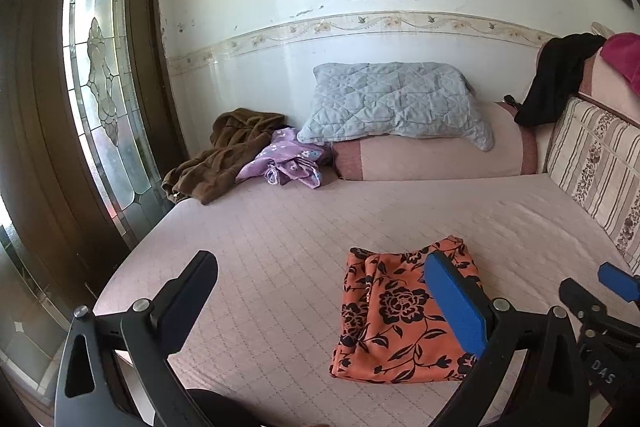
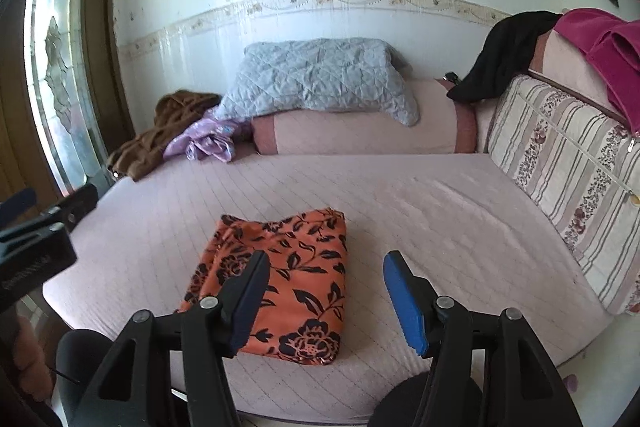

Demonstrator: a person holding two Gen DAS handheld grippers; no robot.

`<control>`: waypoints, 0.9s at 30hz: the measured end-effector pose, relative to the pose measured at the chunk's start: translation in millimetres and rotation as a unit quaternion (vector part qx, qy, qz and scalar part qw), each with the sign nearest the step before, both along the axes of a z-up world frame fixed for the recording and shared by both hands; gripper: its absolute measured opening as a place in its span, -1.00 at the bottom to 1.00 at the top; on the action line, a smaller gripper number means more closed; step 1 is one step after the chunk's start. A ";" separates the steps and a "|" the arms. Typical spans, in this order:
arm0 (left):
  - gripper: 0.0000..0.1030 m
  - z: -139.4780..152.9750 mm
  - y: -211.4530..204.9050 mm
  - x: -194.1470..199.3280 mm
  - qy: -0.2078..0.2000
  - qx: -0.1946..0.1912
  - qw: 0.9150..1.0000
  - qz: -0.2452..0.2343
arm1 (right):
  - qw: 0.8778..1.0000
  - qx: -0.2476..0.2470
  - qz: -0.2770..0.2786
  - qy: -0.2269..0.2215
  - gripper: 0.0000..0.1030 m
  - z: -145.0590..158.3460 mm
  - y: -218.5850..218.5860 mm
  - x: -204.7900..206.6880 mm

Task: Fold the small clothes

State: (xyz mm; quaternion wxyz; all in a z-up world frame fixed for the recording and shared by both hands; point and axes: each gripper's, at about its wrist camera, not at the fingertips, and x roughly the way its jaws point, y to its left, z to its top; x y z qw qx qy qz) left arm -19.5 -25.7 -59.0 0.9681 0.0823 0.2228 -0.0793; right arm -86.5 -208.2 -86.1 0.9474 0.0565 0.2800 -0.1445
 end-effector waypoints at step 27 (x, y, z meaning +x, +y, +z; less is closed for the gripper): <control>0.99 5.8 -7.4 -9.5 -0.007 0.002 0.999 -0.036 | 0.998 -0.041 -0.016 0.035 0.23 4.9 9.8 12.8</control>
